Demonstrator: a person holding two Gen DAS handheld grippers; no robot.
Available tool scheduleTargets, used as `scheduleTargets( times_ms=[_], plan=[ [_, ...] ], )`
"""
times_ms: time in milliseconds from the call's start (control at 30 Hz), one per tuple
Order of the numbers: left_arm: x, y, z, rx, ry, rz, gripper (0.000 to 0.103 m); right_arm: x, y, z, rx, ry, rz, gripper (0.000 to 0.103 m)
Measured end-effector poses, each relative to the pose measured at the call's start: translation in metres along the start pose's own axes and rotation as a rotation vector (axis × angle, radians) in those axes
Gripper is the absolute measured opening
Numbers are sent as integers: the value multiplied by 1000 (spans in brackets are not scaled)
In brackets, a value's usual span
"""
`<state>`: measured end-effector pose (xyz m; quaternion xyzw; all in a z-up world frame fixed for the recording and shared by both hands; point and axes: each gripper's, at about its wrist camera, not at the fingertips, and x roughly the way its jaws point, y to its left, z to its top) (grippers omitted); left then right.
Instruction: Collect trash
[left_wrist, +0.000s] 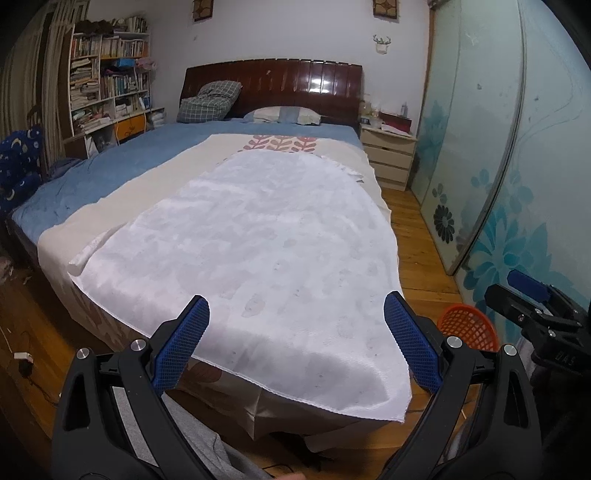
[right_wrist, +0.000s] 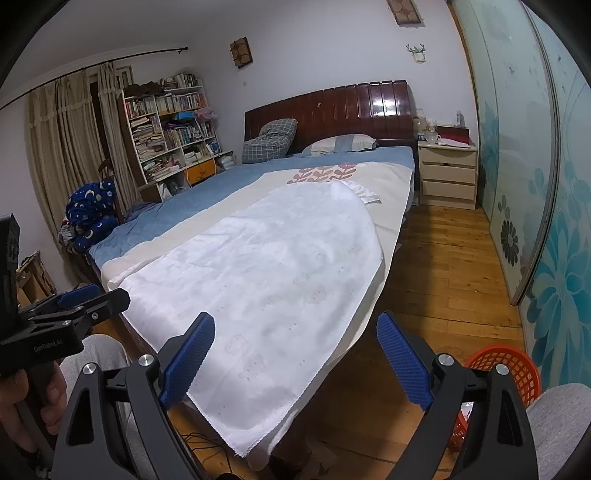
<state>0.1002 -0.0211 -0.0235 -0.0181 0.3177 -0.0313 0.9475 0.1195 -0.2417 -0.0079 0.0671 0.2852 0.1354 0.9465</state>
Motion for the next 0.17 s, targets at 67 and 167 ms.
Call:
scheduleTargets(
  times_ms=[67, 167],
  plan=[
    [1, -3, 0, 11, 5, 13, 95, 0, 1, 0, 2, 0, -2, 89],
    [2, -5, -1, 16, 10, 21, 95, 0, 1, 0, 3, 2, -2, 89]
  ],
)
